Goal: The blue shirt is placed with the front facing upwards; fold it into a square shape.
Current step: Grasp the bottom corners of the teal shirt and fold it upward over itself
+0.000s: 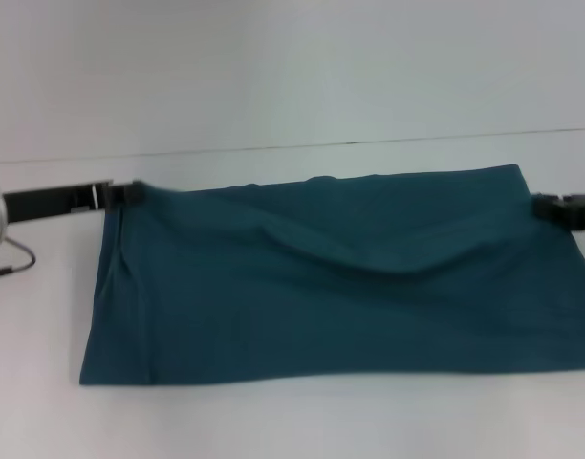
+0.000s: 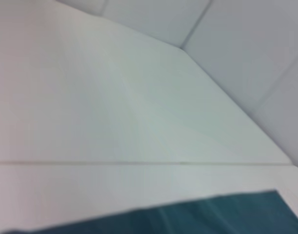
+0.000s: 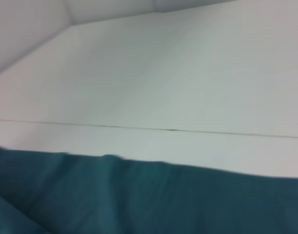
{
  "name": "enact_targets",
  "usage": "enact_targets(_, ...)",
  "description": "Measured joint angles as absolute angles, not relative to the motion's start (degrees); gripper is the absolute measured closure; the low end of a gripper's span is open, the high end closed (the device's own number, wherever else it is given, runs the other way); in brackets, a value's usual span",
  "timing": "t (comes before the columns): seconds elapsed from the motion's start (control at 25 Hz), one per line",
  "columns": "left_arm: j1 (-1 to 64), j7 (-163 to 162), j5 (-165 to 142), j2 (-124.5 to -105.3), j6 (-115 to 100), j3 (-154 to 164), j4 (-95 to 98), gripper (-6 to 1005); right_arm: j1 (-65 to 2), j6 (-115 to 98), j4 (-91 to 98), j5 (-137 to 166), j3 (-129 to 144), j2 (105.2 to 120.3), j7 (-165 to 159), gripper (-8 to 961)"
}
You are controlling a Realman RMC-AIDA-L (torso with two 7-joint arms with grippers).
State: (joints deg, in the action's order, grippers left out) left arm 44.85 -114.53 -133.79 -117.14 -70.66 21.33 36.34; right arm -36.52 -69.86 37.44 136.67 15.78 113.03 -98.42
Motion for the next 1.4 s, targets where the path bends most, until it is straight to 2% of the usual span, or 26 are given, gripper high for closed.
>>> enact_targets(0.44, 48.2, -114.1, -133.7, -118.47, -51.5, 27.4, 32.8, 908, -42.4, -49.2, 31.2, 135.7, 18.7, 115.49, -96.6, 918)
enact_targets(0.72, 49.3, -113.9, -133.7, -119.41, -43.4, 29.3, 31.9, 902, -43.6, -42.9, 29.3, 129.4, 19.9, 115.73, -93.9, 917)
enact_targets(0.92, 50.1, -113.7, -133.7, -119.85, -40.6, 30.7, 31.5, 898, -44.5, -40.7, 27.0, 128.7, 20.2, 115.13, -93.8, 918)
enact_targets(1.4, 50.9, -113.6, -133.7, -123.15, -30.5, 40.4, 29.8, 887, -45.8, -31.2, 23.7, 128.6, 22.4, 115.74, -93.7, 915)
